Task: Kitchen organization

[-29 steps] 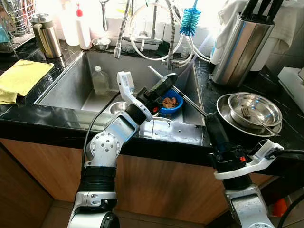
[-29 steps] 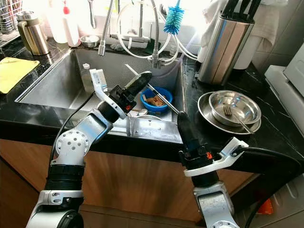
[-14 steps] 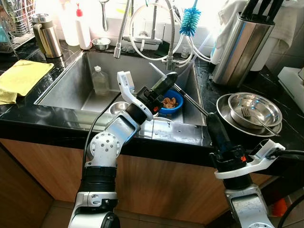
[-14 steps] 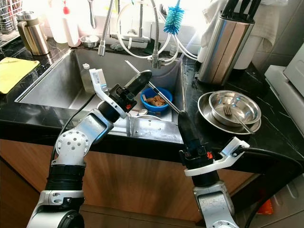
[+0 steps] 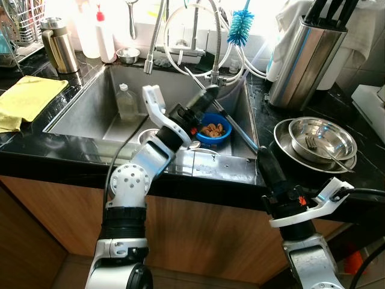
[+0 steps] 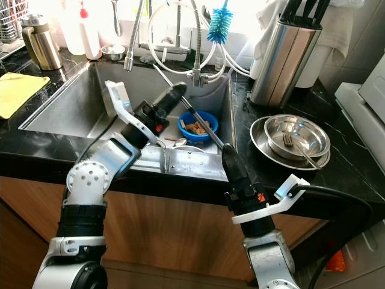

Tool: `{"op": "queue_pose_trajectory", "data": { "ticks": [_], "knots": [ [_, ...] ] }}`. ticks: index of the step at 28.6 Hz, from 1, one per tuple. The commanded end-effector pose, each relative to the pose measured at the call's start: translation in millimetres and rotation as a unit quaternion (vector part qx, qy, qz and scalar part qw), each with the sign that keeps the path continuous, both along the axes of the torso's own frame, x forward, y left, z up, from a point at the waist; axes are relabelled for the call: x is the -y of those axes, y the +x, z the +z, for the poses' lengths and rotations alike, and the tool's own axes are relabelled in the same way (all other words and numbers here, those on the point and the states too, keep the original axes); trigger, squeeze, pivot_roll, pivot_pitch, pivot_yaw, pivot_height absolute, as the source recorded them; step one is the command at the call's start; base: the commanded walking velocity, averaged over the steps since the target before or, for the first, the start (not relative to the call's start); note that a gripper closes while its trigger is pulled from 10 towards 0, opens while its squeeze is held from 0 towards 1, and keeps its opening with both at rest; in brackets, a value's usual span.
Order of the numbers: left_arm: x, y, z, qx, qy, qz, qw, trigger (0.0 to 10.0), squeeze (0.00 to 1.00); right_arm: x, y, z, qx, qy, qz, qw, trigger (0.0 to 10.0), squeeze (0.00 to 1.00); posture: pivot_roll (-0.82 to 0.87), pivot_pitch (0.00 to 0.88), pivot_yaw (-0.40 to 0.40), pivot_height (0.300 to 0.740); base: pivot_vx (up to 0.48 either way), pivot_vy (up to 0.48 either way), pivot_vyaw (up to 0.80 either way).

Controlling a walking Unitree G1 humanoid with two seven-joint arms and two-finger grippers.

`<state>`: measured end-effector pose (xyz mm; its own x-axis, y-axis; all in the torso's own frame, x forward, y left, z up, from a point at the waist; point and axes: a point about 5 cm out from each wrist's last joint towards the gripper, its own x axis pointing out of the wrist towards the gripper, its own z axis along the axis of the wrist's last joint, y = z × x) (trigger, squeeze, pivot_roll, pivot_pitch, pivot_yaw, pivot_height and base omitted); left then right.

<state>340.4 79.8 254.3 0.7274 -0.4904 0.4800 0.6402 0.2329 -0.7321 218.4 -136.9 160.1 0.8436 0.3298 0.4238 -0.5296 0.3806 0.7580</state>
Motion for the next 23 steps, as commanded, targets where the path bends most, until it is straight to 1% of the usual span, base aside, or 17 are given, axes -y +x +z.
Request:
{"op": "queue_pose_trajectory", "data": {
  "ticks": [1,3,4,5,6,7,8,9,11,12,15,16,17,19,21,22,23],
  "knots": [
    [3.3,5.1,7,-0.006,-0.013,0.012,1.000,0.0,0.00,3.1,0.0,2,0.003,-0.005,-0.012,1.000,10.0,0.00,0.09,0.041,-0.085,0.740,0.000,0.000,0.00],
    [-2.8,11.0,8,-0.018,-0.009,0.054,0.998,0.0,0.00,3.3,0.0,1,0.001,-0.008,-0.015,1.000,10.0,0.00,0.09,0.041,-0.084,0.740,0.000,0.000,0.00],
    [-6.8,15.6,5,-0.022,0.022,0.097,0.995,0.0,0.00,3.9,0.1,1,0.000,-0.011,-0.018,1.000,10.0,0.00,0.09,0.041,-0.083,0.740,0.000,0.000,0.00],
    [-14.5,23.7,0,-0.030,0.091,0.180,0.979,0.0,0.00,5.5,0.7,-1,-0.005,-0.023,-0.028,0.999,10.0,0.00,0.09,0.041,-0.083,0.740,0.000,0.000,0.00],
    [-17.6,26.4,-3,-0.034,0.112,0.206,0.972,0.0,0.00,5.8,1.3,-2,-0.006,-0.027,-0.031,0.999,10.0,0.00,0.09,0.039,-0.081,0.740,0.000,0.000,0.00],
    [-23.4,29.5,-7,-0.026,0.169,0.258,0.951,6.7,0.00,6.5,2.6,-4,-0.011,-0.047,-0.041,0.998,10.0,0.00,0.09,0.038,-0.078,0.740,0.000,0.000,0.00],
    [-25.4,30.4,-9,-0.011,0.209,0.285,0.935,9.6,0.00,7.2,3.4,-5,-0.014,-0.061,-0.050,0.997,10.0,0.00,0.09,0.037,-0.078,0.740,0.000,0.000,0.00],
    [-25.2,31.1,-12,0.009,0.256,0.305,0.917,10.0,0.00,8.3,3.8,-6,-0.018,-0.072,-0.059,0.995,10.0,0.00,0.09,0.037,-0.078,0.740,0.000,0.000,0.00],
    [-22.9,30.8,-14,0.042,0.310,0.322,0.894,10.0,0.00,10.7,4.6,-7,-0.023,-0.090,-0.076,0.993,10.0,0.00,0.09,0.037,-0.077,0.740,0.000,0.000,0.00],
    [-20.7,31.5,-17,0.061,0.344,0.331,0.876,10.0,0.00,12.5,4.9,-7,-0.026,-0.101,-0.087,0.991,10.0,0.00,0.09,0.037,-0.073,0.740,0.000,0.000,0.00],
    [-18.4,35.7,-34,0.077,0.414,0.338,0.841,10.0,0.00,15.9,4.4,-5,-0.028,-0.166,-0.117,0.979,10.0,0.00,0.08,0.035,-0.069,0.740,0.000,0.000,0.00],
    [-18.5,36.1,-36,0.079,0.422,0.338,0.837,10.0,0.00,15.9,4.1,-5,-0.029,-0.180,-0.121,0.976,10.0,0.00,0.08,0.032,-0.066,0.740,0.000,0.000,0.00],
    [-19.5,37.6,-42,0.075,0.430,0.338,0.834,10.0,0.00,17.2,4.1,-6,-0.032,-0.218,-0.141,0.965,10.0,0.00,0.07,0.030,-0.064,0.740,0.000,0.000,0.00],
    [-20.8,40.3,-50,0.062,0.447,0.331,0.828,10.0,0.00,20.5,4.6,-8,-0.041,-0.260,-0.165,0.951,10.0,0.00,0.07,0.027,-0.062,0.740,0.000,0.000,0.00],
    [-20.7,40.6,-51,0.062,0.451,0.331,0.827,10.0,0.00,20.9,4.7,-8,-0.041,-0.266,-0.169,0.948,10.0,0.00,0.07,0.027,-0.062,0.740,0.000,0.000,0.00],
    [-21.9,42.1,-59,0.049,0.465,0.323,0.823,10.0,0.00,25.8,4.9,-8,-0.051,-0.293,-0.199,0.934,10.0,0.00,0.07,0.024,-0.058,0.740,0.000,0.000,0.00],
    [-21.9,42.1,-59,0.049,0.465,0.323,0.823,10.0,0.00,25.8,4.9,-8,-0.051,-0.293,-0.199,0.934,10.0,0.00,0.07,0.024,-0.058,0.740,0.000,0.000,0.00]
  ]
}}
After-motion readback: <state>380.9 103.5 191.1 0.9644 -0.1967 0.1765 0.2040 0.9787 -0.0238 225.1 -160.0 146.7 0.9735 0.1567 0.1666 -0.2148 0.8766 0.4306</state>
